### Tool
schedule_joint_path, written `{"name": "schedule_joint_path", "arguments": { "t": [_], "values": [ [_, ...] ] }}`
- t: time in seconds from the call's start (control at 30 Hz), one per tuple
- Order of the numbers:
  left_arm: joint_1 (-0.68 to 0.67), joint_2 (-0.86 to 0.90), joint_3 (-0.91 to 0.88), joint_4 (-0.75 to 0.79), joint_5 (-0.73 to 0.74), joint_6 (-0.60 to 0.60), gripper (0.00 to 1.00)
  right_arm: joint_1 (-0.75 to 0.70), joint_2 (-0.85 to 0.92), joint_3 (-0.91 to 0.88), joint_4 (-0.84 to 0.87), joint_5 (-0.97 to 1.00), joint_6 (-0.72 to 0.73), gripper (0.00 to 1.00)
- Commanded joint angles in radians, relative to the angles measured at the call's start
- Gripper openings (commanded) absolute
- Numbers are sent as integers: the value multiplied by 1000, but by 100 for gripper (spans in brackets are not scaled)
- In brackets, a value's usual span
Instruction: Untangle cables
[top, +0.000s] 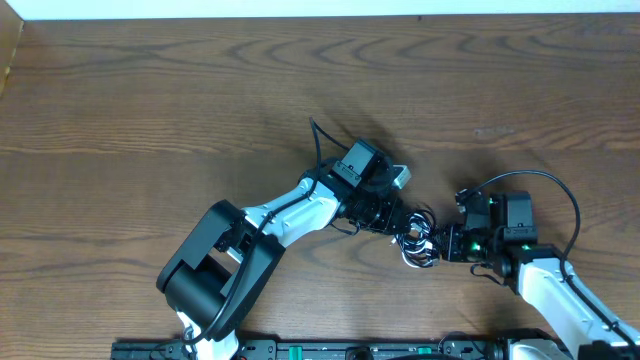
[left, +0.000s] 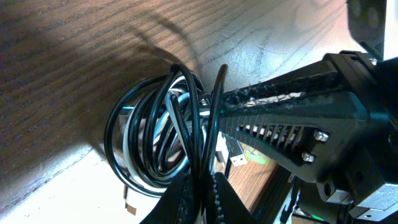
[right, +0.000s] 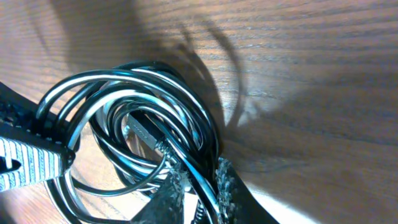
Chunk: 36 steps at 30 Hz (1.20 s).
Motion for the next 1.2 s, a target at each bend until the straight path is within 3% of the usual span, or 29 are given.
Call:
{"name": "schedule_joint_path", "arguments": {
  "t": [0.0, 0.1, 0.23, 0.33, 0.47, 0.73, 0.77, 0.8, 0.83, 1.0, 1.17],
  "values": [
    [3, 2, 8, 1, 13, -8, 11, 6, 21, -13, 0, 17, 17, 8],
    [3, 2, 8, 1, 12, -7, 11, 6, 21, -13, 1, 18, 16, 1],
    [3, 2, 8, -9, -39, -4, 11, 6, 21, -13, -10, 54, 16, 1],
    [3, 2, 8, -60, -175, -5, 8, 6, 21, -13, -66, 192, 28, 1],
    [5, 2, 8, -168, -393, -19, 8, 4, 21, -13, -162, 439, 163, 1],
    [10, 2, 8, -229, -483, -28, 8, -10, 21, -13, -187, 473, 274, 1],
    [11, 2, 8, -228, -483, -28, 8, -10, 21, -13, -185, 472, 275, 4],
    [13, 2, 8, -228, -483, -28, 8, -10, 21, -13, -175, 466, 283, 19],
    [16, 0, 8, -228, -483, -27, 7, -10, 21, -13, -171, 457, 283, 25],
    [74, -74, 8, -231, -478, -27, 7, -10, 21, -13, -160, 436, 282, 27],
    [123, -269, 8, -228, -440, 7, 7, -10, 21, -13, -154, 434, 282, 45]
  ]
}}
